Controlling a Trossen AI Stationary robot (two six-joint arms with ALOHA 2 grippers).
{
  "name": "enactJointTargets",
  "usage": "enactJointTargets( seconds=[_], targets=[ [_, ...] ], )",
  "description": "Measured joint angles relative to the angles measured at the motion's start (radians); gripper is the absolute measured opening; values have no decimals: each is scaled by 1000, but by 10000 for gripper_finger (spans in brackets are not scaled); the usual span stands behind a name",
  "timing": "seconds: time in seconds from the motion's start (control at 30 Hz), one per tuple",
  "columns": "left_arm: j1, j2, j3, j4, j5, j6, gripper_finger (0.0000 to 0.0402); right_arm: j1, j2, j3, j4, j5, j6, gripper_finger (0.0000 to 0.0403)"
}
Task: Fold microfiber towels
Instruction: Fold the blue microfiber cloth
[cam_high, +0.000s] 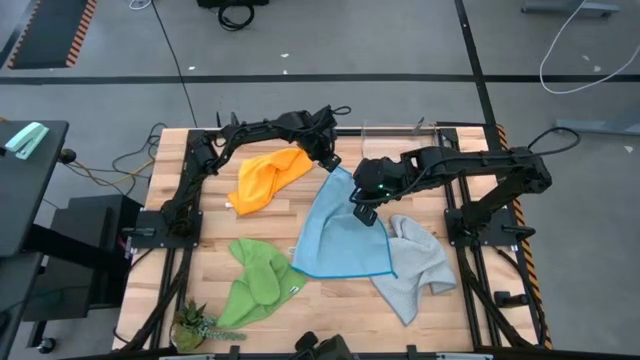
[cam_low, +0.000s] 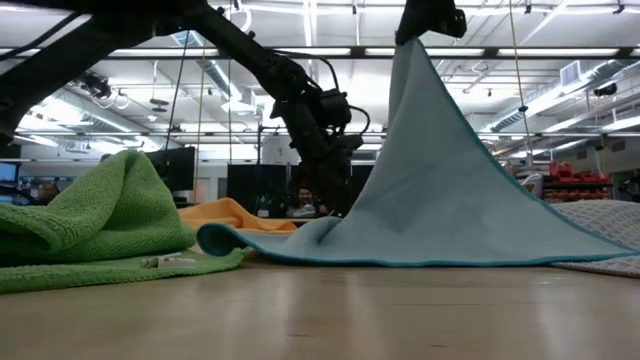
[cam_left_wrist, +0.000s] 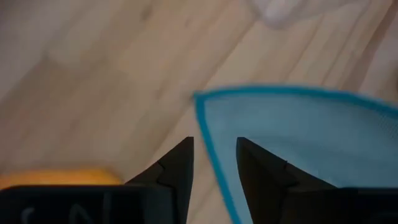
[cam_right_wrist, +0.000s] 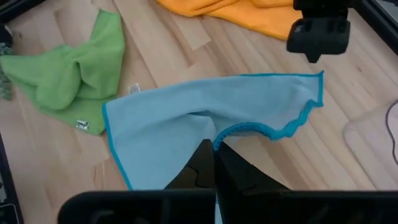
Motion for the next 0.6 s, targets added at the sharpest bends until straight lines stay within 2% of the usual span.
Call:
enactJointTargets(
  seconds=[0.1, 0.3, 0.6],
  targets=[
    [2, 3, 0, -2, 10, -3, 143, 17, 0, 0, -1, 0, -5, 0],
    [4, 5, 0, 37, 99, -52, 160, 19, 0, 0, -1, 1, 2, 0],
    [-5, 5, 0, 40, 130, -147, 156, 26, 0, 0, 36, -19, 1, 0]
  ],
)
